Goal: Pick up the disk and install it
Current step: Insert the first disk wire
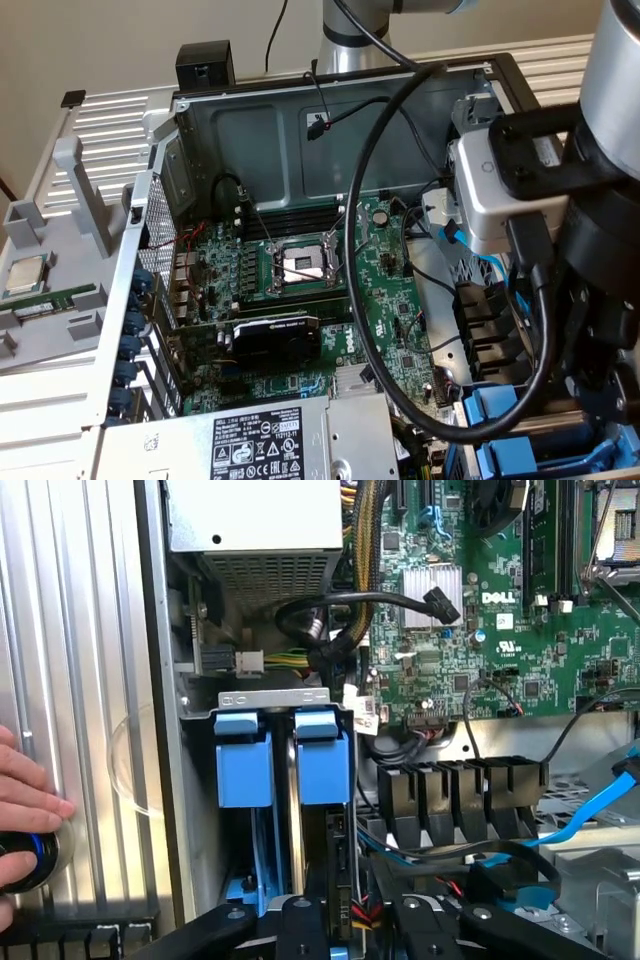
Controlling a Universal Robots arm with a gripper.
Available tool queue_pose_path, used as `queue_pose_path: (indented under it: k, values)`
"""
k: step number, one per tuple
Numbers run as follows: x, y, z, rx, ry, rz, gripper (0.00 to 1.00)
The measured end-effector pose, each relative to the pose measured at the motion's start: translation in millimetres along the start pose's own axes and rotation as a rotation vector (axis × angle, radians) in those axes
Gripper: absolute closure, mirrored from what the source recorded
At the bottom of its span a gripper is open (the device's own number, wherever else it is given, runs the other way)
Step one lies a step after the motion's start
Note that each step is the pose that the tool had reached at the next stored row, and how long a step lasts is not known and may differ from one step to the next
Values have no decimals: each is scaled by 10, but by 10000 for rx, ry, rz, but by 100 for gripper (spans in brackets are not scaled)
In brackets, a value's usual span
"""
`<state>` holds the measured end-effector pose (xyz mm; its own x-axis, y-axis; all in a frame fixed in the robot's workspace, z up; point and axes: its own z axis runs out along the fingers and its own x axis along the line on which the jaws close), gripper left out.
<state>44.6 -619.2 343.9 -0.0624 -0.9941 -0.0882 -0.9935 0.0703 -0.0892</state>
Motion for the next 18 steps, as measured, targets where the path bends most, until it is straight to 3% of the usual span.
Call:
queue_pose_path:
  k: [8, 18]
  values:
    - [-8, -6, -95, 5, 7, 0, 69]
    - [-38, 28, -417, 50, 6, 22, 69]
